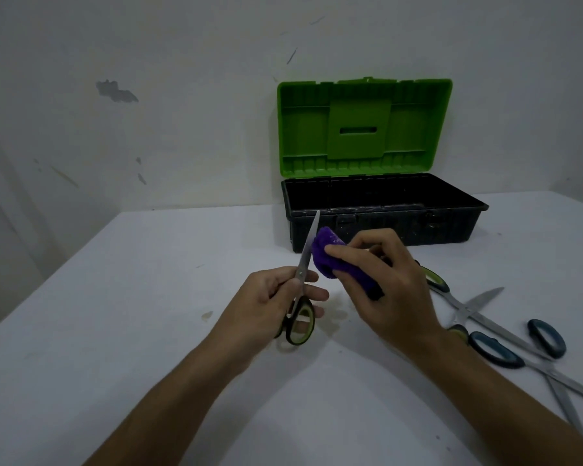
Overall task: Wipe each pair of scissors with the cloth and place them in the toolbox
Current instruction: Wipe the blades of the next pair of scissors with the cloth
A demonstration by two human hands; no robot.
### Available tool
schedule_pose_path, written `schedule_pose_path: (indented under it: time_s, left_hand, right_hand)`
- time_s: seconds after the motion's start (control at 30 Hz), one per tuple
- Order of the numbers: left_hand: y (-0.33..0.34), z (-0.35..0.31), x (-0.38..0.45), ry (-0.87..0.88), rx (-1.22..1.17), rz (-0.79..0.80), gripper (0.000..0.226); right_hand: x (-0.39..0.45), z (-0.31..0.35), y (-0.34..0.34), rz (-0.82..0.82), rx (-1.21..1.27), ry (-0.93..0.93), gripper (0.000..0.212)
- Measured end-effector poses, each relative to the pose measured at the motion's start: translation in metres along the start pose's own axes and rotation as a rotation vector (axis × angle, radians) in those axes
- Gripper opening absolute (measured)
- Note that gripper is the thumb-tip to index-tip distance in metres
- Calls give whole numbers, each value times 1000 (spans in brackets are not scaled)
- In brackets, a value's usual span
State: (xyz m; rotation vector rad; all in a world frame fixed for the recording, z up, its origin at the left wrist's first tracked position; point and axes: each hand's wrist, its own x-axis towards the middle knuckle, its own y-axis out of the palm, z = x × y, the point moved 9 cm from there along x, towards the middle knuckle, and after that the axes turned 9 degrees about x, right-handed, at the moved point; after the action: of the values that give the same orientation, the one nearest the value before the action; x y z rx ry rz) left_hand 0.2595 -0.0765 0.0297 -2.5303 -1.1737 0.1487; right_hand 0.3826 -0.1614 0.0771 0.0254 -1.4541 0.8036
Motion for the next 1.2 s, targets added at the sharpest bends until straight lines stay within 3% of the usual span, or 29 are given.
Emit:
schedule_pose_path:
  time_s: [0.27, 0.5, 0.73, 0.97, 1.1, 1.2]
  left_hand:
    - [7, -11, -6, 111, 55, 113, 29]
    - [13, 1, -6, 35, 37, 166, 25]
    - [4, 1, -3, 7, -25, 99, 4]
    - [0, -1, 0, -7, -115, 112, 12]
    - [-10, 17, 5, -103, -102, 16, 20]
    - [-22, 19, 7, -49, 136, -108, 27]
  right_hand:
    - [-2, 14, 12, 93, -73, -164, 35]
    - [4, -31, -21, -83, -188, 87, 36]
    - [-5, 12, 22, 177, -85, -116, 32]
    - [-2, -51, -29, -94, -211, 197, 31]
    - [5, -31, -26, -132, -104, 180, 38]
    - [9, -4, -11, -74, -64, 68, 45]
